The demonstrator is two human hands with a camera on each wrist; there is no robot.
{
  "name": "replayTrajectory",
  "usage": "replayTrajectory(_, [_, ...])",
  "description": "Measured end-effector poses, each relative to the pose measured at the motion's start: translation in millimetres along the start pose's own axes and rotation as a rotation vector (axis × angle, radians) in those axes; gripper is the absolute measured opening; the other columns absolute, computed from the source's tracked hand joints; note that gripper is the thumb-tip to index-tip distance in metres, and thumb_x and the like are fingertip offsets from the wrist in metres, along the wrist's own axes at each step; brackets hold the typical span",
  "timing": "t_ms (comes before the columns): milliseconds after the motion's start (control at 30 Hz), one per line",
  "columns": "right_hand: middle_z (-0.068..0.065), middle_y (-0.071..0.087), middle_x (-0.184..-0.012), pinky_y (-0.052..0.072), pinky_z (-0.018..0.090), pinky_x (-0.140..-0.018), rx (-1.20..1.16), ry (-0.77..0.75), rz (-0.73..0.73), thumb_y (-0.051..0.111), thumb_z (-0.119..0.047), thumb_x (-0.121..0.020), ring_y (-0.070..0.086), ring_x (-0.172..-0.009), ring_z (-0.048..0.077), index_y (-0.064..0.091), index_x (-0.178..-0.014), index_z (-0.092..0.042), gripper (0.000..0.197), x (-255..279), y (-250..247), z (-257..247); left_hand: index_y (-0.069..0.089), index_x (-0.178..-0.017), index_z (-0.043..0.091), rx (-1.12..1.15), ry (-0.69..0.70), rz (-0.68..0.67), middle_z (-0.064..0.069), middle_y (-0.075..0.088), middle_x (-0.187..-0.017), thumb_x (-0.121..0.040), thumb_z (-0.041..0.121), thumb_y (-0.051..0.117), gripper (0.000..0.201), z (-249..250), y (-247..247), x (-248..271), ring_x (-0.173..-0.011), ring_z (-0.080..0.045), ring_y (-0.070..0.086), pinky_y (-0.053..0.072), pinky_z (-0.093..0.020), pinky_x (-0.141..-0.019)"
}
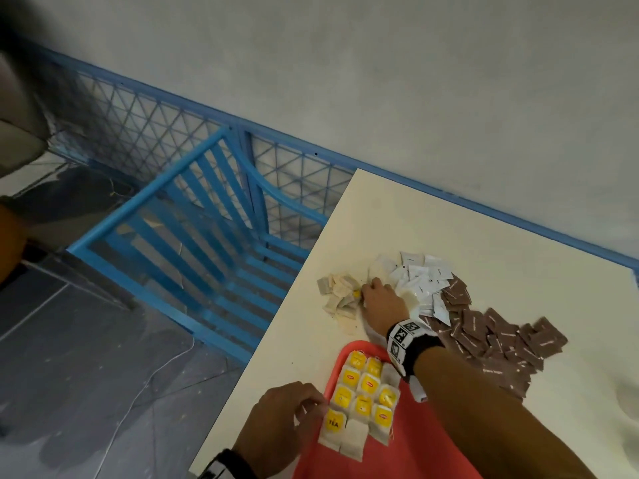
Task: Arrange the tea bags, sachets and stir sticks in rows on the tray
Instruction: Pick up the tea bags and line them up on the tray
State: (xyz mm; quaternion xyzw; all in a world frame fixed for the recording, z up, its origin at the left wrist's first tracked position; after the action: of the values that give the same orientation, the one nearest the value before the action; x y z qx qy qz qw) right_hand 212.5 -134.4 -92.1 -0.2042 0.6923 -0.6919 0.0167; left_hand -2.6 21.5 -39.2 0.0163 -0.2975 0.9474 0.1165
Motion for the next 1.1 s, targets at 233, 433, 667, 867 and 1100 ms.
replayTrajectory(233, [0.009,0.068,-0.108,0.047,0.030,-0.082,-0.543,0.217,0.155,0.064,-0.017,-0.088,0.063,-0.101,0.027,0.067,-0.115,-0.011,0.027,21,-34,68,0.071,-0.089,0.028,0.085,0.010,0.055,0.018,0.069,-0.079,-0.091,0.040,0.061,0.015,21,-8,-17,-0.077,-0.006,0.064,0.042,-0.008,-0.064])
replayTrajectory(433, [0.010,0.074,-0.091,0.056,0.038,-0.074,-1.339,0.438,0.175,0.067,-0.003,-0.082,0.066,-0.082,0.027,0.077,-0.096,-0.019,0.023,91,-60,118,0.072,-0.089,0.026,0.226,-0.001,0.105,0.016,0.070,-0.077,-0.091,0.045,0.060,0.022,51,-15,-41,-0.074,-0.004,0.063,0.040,-0.008,-0.059])
replayTrajectory(667, [0.012,0.074,-0.091,0.054,0.024,-0.059,-1.436,0.300,0.162,0.061,0.000,-0.086,0.067,-0.070,0.015,0.075,-0.102,-0.019,0.029,164,-122,95,0.068,-0.103,0.034,0.560,-0.156,0.104,0.005,0.072,-0.102,-0.080,0.070,0.063,0.042,93,-2,-65,-0.091,-0.014,0.068,0.054,-0.028,-0.076])
replayTrajectory(867, [0.001,0.056,-0.121,0.043,0.022,-0.088,-0.533,-0.120,0.273,0.053,-0.016,-0.089,0.051,-0.106,0.010,0.051,-0.135,-0.018,0.046,215,-126,-11,0.070,-0.120,0.009,1.570,-0.605,-0.292,-0.017,0.067,-0.122,-0.093,0.066,0.045,0.067,147,77,-50,-0.116,-0.034,0.062,0.040,-0.052,-0.105])
replayTrajectory(1100, [-0.008,0.036,-0.146,0.027,0.031,-0.111,-0.493,-0.165,0.051,0.059,-0.046,-0.090,0.027,-0.135,0.011,0.019,-0.154,-0.025,0.078,249,-110,-34,0.064,-0.107,-0.003,1.789,-0.598,-0.432,-0.015,0.070,-0.083,-0.087,0.025,0.071,0.035,146,84,-26,-0.073,-0.028,0.071,0.060,-0.036,-0.064])
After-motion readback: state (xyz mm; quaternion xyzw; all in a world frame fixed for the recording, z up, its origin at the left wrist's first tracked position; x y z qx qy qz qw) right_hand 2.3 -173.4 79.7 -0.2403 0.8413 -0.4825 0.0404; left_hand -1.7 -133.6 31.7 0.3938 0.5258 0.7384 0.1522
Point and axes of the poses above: each hand's wrist, its own x-axis away from the middle knuckle, its own y-axis out of the palm, z = x × y, the point moved 9 cm from there along -x, towards the middle knuckle
